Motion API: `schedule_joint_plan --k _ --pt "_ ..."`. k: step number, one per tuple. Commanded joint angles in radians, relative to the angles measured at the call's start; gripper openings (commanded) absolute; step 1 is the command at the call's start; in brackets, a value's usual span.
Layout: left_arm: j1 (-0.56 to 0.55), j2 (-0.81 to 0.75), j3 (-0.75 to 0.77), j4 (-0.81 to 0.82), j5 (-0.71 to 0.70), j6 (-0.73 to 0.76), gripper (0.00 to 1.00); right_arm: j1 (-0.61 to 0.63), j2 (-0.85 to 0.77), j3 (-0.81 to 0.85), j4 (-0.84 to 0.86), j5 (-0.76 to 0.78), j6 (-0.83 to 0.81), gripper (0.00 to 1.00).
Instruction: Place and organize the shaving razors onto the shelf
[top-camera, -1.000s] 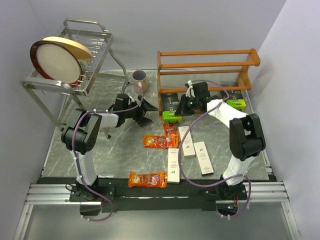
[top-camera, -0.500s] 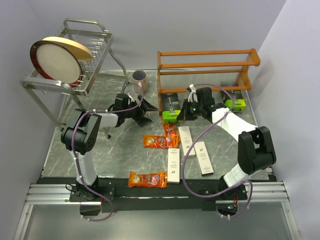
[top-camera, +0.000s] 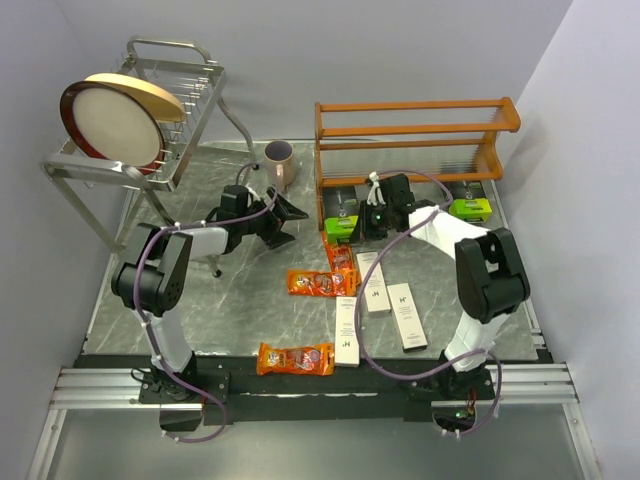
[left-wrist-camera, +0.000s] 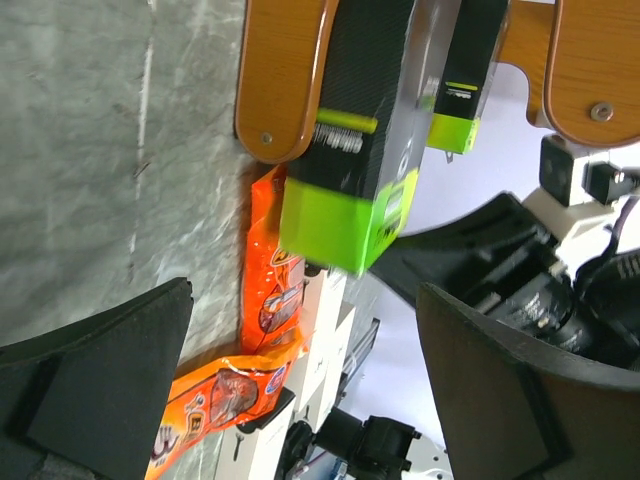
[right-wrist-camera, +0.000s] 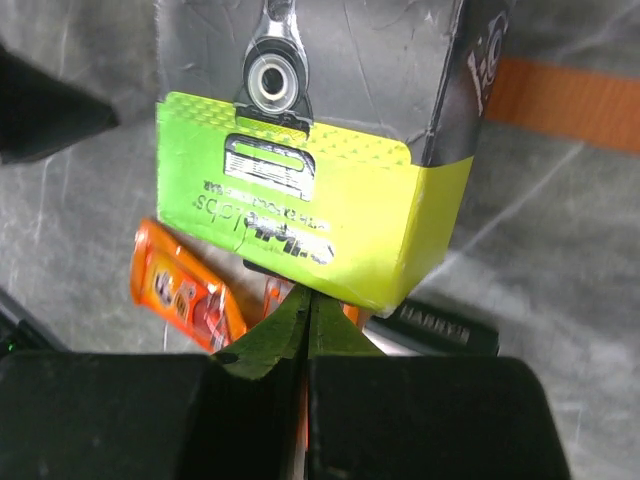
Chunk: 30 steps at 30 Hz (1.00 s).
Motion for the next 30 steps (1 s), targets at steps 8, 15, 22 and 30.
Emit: schedule_joint_plan --k 8,15,22,30 --pt "0.012 -0.081 -0.037 0.000 -0.027 0.041 0.99 0.008 0.100 0.156 0.066 0.043 0.007 0.00" --pt "0.014 -0.087 -0.042 0.000 -0.032 0.044 0.99 0.020 0.114 0.171 0.083 0.032 0.031 0.00" --pt "0.014 -0.090 -0.048 0.006 -0.035 0.044 0.99 0.069 0.146 0.196 0.101 0.023 0.059 0.00" --pt "0.014 -0.085 -0.042 0.000 -0.037 0.049 0.99 0.101 0.183 0.249 0.109 0.028 0.079 0.00"
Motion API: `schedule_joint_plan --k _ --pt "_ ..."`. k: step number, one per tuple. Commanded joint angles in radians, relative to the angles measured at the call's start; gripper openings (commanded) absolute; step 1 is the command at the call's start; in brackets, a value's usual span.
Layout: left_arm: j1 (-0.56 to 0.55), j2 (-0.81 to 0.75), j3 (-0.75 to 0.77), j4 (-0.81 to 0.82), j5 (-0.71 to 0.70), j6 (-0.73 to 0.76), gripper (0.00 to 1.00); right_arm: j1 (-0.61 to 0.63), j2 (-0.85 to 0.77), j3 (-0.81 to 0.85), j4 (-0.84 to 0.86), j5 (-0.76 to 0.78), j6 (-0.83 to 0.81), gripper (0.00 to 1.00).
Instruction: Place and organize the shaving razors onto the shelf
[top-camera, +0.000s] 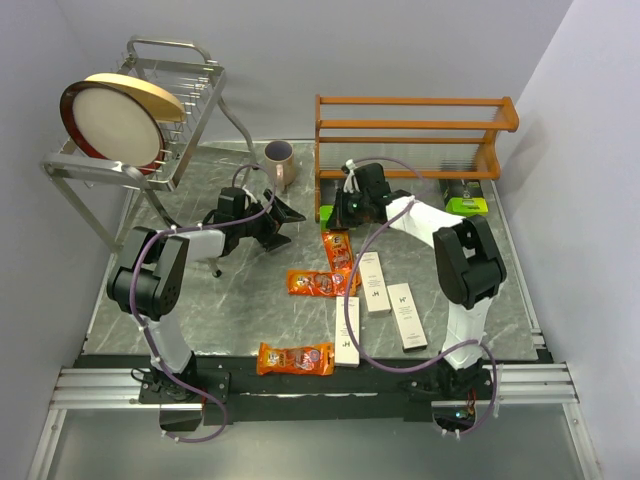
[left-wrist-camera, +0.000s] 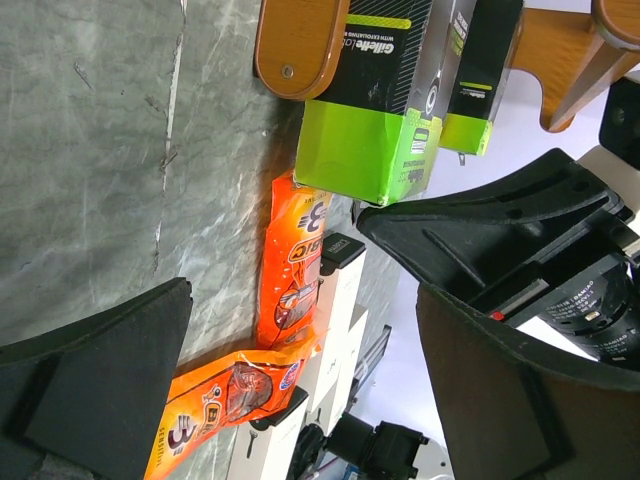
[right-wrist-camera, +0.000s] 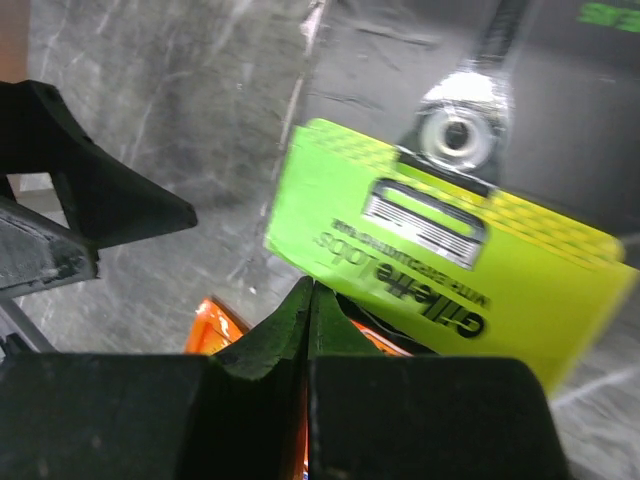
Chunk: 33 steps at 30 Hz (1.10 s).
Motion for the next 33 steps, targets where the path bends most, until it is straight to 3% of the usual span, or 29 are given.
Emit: schedule_joint_plan --k 1,20,33 --pt "0.004 -0.044 -0.004 0.020 -0.004 0.021 0.99 0.012 0.021 0.054 0.031 0.013 0.019 0.00" --pt "0.004 -0.054 -0.015 0.026 -0.013 0.025 1.00 0.045 0.060 0.091 0.031 0.046 0.022 0.00" --pt "0.004 -0.060 -0.036 0.047 -0.015 0.018 0.99 0.020 -0.015 0.047 -0.032 0.213 -0.095 0.00"
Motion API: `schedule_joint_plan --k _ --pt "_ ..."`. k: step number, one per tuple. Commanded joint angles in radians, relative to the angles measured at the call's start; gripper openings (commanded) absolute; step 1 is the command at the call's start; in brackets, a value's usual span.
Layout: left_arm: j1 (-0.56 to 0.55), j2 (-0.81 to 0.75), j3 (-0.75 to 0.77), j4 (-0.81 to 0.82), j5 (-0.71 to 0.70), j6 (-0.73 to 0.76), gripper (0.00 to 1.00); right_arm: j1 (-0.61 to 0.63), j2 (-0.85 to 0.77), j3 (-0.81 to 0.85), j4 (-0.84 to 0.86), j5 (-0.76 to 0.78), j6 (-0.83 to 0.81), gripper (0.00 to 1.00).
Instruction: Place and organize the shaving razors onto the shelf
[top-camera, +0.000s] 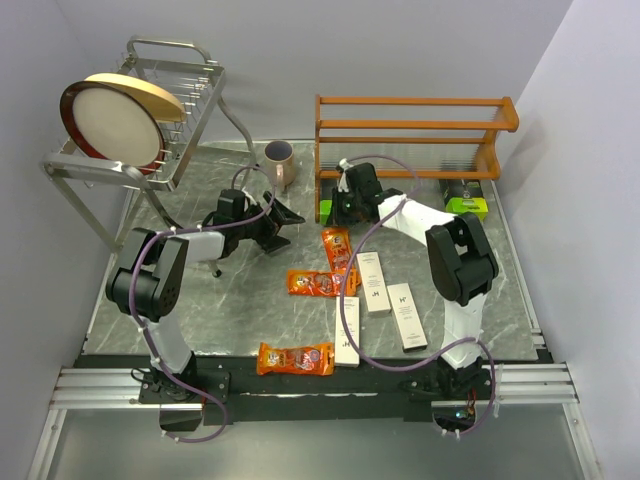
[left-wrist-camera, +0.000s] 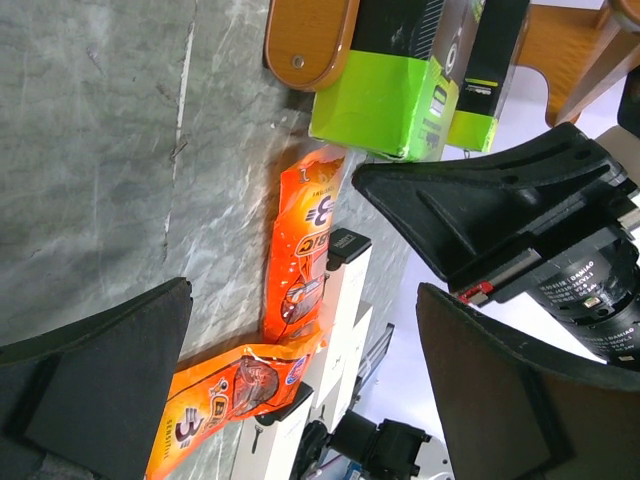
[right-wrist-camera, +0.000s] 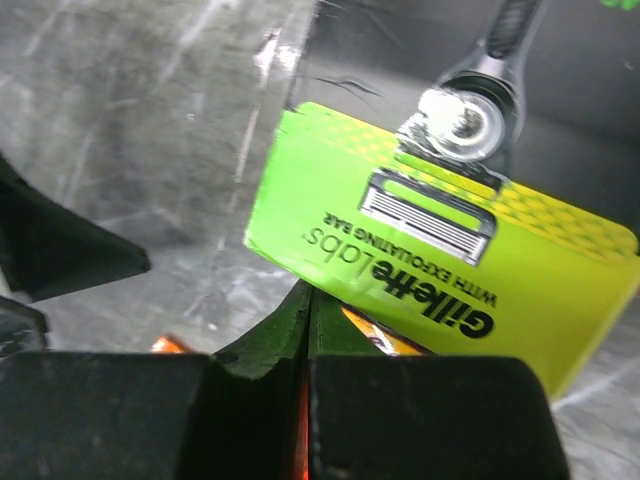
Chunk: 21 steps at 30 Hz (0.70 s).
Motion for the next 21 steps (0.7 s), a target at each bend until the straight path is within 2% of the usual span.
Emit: schedule_joint_plan --k 1,15,19,21 --pt "0.004 -0.053 -0.015 0.042 -0.015 0.014 0.99 -0.015 -0.064 -0.010 -0.014 0.070 -0.049 0.00" --pt "0.004 -0.054 -0.015 0.039 -0.014 0.018 0.99 -0.015 -0.042 0.039 -0.024 0.059 -0.097 0.00" --pt "0.004 -0.067 0.003 0.023 -0.015 0.035 0.99 -0.018 -0.134 -0.003 -0.049 0.039 -0.137 0.01" --pt "0.004 -0.079 0.020 0.008 -0.006 0.075 0.99 -0.019 -0.231 -0.049 -0.075 0.031 -0.172 0.03"
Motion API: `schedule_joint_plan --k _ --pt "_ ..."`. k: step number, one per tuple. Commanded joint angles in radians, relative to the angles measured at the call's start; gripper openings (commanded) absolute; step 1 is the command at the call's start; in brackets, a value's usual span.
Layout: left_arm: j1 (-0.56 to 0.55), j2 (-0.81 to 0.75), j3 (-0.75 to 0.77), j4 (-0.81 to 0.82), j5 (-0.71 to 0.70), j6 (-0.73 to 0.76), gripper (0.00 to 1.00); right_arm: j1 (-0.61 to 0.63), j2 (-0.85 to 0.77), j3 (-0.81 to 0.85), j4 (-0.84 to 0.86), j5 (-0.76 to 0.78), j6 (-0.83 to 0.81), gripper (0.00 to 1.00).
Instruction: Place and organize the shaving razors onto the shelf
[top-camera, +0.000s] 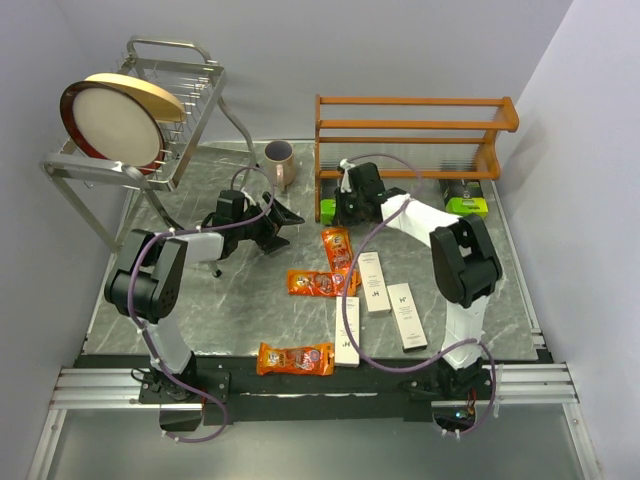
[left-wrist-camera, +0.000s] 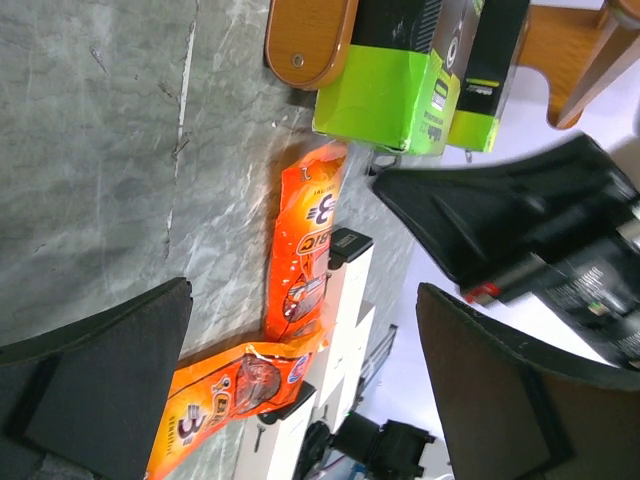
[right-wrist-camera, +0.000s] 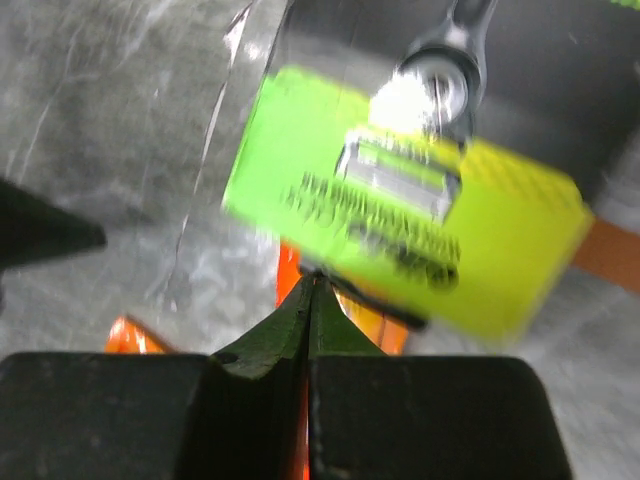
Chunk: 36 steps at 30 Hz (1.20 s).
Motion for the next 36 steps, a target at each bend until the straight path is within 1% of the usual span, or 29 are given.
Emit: schedule_joint_plan --k 1,2,4,5,7,8,9,10,11,12,13,14,15,17,18,20,21,22,23,24,26,27,28,29,30,32,33,35,36 --pt "0.004 -0.072 0.053 0.005 0.011 0.090 0.99 -0.013 -0.236 -0.072 -0.037 -0.011 -0.089 0.04" --pt "0.002 -0.078 0.067 0.000 0.020 0.110 0.99 -0.014 -0.315 -0.090 -0.044 -0.016 -0.102 0.13" --pt "-0.002 -0.095 0.117 -0.034 0.038 0.180 0.99 -0.025 -0.388 -0.106 -0.092 -0.031 -0.143 0.28" --pt "-0.007 -0.101 0.137 -0.052 0.040 0.208 1.00 -0.027 -0.448 -0.101 -0.121 -0.028 -0.154 0.39" --pt "-0.022 -0.121 0.188 -0.099 0.049 0.298 0.99 -0.033 -0.503 -0.096 -0.190 -0.026 -0.177 0.48" --pt "-0.032 -0.127 0.202 -0.121 0.048 0.332 0.99 -0.036 -0.555 -0.104 -0.204 -0.019 -0.183 0.57" --pt "-0.053 -0.139 0.217 -0.147 0.041 0.367 1.00 -0.037 -0.578 -0.115 -0.219 -0.008 -0.192 0.64" --pt "-0.067 -0.147 0.239 -0.170 0.025 0.447 0.99 -0.037 -0.603 -0.150 -0.224 0.010 -0.194 0.69" --pt "-0.079 -0.151 0.248 -0.220 0.017 0.488 0.99 -0.042 -0.649 -0.173 -0.230 0.015 -0.195 0.78" --pt "-0.102 -0.164 0.256 -0.242 0.008 0.565 0.99 -0.040 -0.667 -0.193 -0.239 0.011 -0.215 0.80" --pt "-0.111 -0.168 0.265 -0.261 -0.001 0.596 0.99 -0.042 -0.683 -0.219 -0.251 0.009 -0.224 0.89" --pt "-0.119 -0.174 0.272 -0.294 -0.011 0.619 0.99 -0.042 -0.707 -0.233 -0.261 0.000 -0.224 1.00" --pt "-0.122 -0.182 0.276 -0.298 -0.009 0.624 0.99 -0.040 -0.717 -0.241 -0.276 -0.009 -0.267 1.00" --pt "-0.121 -0.190 0.286 -0.292 -0.018 0.570 0.99 -0.040 -0.724 -0.238 -0.273 -0.002 -0.249 1.00" --pt "-0.121 -0.199 0.289 -0.258 -0.018 0.508 0.99 -0.039 -0.720 -0.227 -0.249 0.029 -0.156 1.00" --pt "-0.125 -0.211 0.285 -0.213 -0.064 0.434 1.00 -0.040 -0.700 -0.192 -0.220 0.038 -0.073 1.00" --pt "-0.142 -0.210 0.288 -0.242 -0.174 0.382 1.00 -0.040 -0.695 -0.189 -0.163 0.031 0.041 1.00" --pt "-0.154 -0.199 0.314 -0.268 -0.251 0.356 0.99 -0.040 -0.683 -0.185 -0.132 0.006 0.097 1.00" --pt "-0.167 -0.185 0.332 -0.296 -0.290 0.342 0.99 -0.040 -0.671 -0.182 -0.106 -0.006 0.145 1.00" --pt "-0.191 -0.146 0.351 -0.310 -0.326 0.331 0.99 -0.037 -0.651 -0.176 -0.057 -0.029 0.242 1.00" --pt "-0.222 -0.116 0.377 -0.311 -0.360 0.310 0.99 -0.033 -0.582 -0.165 -0.025 -0.132 0.356 1.00" --pt "-0.251 -0.096 0.381 -0.307 -0.379 0.317 0.99 -0.027 -0.557 -0.167 0.036 -0.182 0.358 1.00" --pt "-0.265 -0.092 0.388 -0.301 -0.394 0.328 0.99 0.010 -0.534 -0.144 0.037 -0.201 0.361 1.00" --pt "-0.280 -0.089 0.386 -0.290 -0.376 0.341 0.99 0.021 -0.505 -0.139 0.034 -0.142 0.384 1.00" --pt "-0.298 -0.084 0.385 -0.276 -0.345 0.363 0.99 0.030 -0.499 -0.144 0.050 -0.113 0.456 1.00" --pt "-0.314 -0.085 0.372 -0.269 -0.319 0.354 1.00 0.030 -0.478 -0.138 0.064 -0.022 0.541 1.00" --pt "-0.322 -0.079 0.363 -0.264 -0.313 0.316 1.00 0.029 -0.470 -0.127 0.037 0.034 0.644 1.00" --pt "-0.323 -0.079 0.323 -0.244 -0.308 0.261 0.99 0.032 -0.462 -0.103 0.002 0.160 0.761 1.00" --pt "-0.323 -0.079 0.303 -0.221 -0.283 0.215 1.00 0.041 -0.457 -0.087 -0.042 0.211 0.780 1.00"
